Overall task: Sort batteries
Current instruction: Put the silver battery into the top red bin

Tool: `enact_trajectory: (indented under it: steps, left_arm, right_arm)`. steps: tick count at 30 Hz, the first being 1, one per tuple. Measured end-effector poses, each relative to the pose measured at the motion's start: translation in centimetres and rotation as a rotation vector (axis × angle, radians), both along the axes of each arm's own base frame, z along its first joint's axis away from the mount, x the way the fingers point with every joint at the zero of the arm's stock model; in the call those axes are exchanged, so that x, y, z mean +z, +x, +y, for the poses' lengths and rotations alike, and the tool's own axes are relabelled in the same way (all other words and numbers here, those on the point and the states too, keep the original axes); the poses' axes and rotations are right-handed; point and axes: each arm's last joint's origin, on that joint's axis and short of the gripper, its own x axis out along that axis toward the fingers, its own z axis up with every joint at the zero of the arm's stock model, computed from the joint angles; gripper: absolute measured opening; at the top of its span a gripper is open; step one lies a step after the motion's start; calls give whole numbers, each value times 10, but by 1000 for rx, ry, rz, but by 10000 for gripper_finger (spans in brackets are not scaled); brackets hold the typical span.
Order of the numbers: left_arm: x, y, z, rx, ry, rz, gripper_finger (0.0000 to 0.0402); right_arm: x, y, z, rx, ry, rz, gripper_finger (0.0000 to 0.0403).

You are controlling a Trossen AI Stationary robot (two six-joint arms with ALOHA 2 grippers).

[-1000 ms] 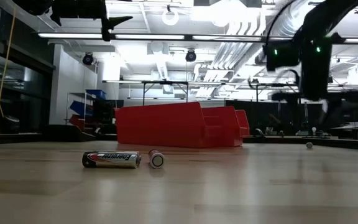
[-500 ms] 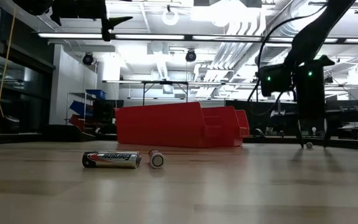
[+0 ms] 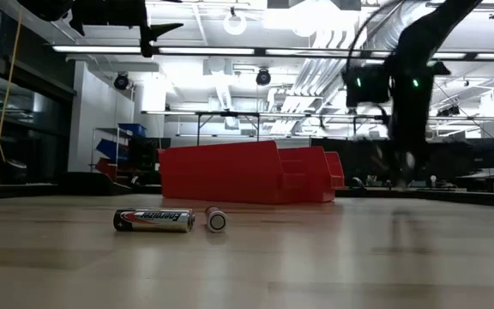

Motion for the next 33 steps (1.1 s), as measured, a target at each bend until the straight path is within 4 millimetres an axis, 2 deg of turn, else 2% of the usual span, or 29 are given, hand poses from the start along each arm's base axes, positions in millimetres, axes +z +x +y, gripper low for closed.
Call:
enact_trajectory:
  steps: [3,6,9,11,14,18,22,27,30,33]
  left_arm:
    - [0,0,0,4,4,2,210]
    - [0,0,0,3,3,2,210]
    - [0,0,0,-2,3,3,210]
    - [0,0,0,-2,4,2,210]
    - [0,0,0,-3,3,2,210]
    - [0,1,-1,-11,2,2,210]
    - [0,5,-4,-32,24,12,210]
    - [-1,15,-14,-74,110,45,210]
    - [-6,37,-34,-171,235,114,210]
    - [-25,70,-64,-341,321,345,210]
  right_arm:
    - [24,8,-8,55,-152,-35,40]
    - [52,29,-18,163,-283,-175,36]
    - [65,50,-25,343,-353,-278,36]
    - [66,62,-28,416,-338,-317,36]
    - [52,73,-30,424,-251,-320,46]
    - [49,89,-31,449,-228,-345,93]
    - [63,93,-31,482,-242,-298,148]
    - [103,86,-35,600,-270,-207,193]
    - [130,81,-32,694,-303,-187,202]
    - [151,71,-28,748,-341,-171,203]
